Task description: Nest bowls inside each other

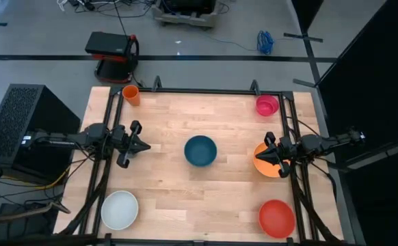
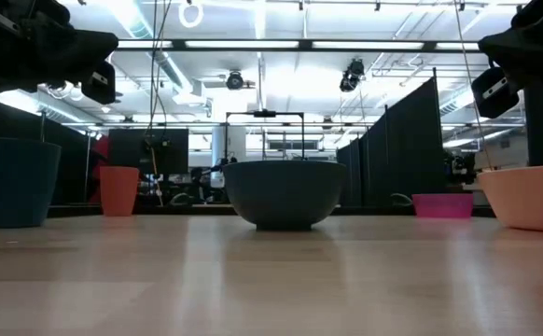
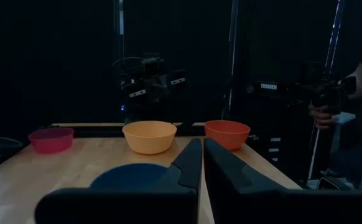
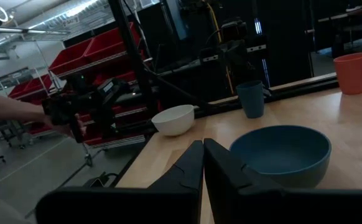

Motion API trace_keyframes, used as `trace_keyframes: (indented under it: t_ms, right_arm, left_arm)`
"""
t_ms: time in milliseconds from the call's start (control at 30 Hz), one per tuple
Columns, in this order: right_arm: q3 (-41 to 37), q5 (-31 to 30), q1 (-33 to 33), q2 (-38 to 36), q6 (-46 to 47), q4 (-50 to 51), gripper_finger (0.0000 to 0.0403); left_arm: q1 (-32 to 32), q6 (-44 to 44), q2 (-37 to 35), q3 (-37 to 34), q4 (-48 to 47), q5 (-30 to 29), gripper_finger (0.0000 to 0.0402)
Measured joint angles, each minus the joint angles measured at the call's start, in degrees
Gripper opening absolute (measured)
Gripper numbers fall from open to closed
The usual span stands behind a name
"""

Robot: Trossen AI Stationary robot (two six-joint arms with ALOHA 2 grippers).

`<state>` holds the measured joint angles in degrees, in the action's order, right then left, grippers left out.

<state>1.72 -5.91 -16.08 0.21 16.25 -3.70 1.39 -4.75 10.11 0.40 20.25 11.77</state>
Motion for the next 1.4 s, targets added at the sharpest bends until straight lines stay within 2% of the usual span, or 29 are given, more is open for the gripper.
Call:
trace_keyframes:
  t_ms: [200,767,967,1167,1400]
  right_arm:
    - [0.0,-0.3,0.0,0.0,-0.3,0.0,0.0]
    - [0.0,-7.8,0.1,0.0,-5.9,1.4,0.0]
    - [0.5,-13.0,0.1,0.4,-9.0,4.6,0.0]
    - [9.3,-14.0,0.2,3.6,-9.0,10.5,0.0]
    - [21.0,-13.6,0.2,13.8,-4.0,24.9,0.0]
  left_arm:
    - [0.0,0.0,0.0,0.0,0.0,-0.1,0.0003]
    - [0.0,0.1,0.0,0.0,0.0,-2.2,0.0005]
    - [0.0,-0.2,0.0,0.0,0.0,-6.5,0.0003]
    - [0.0,-3.4,0.0,0.0,0.0,-6.8,0.0005]
    - [0.0,-4.6,0.0,0.0,-0.2,-7.7,0.0004]
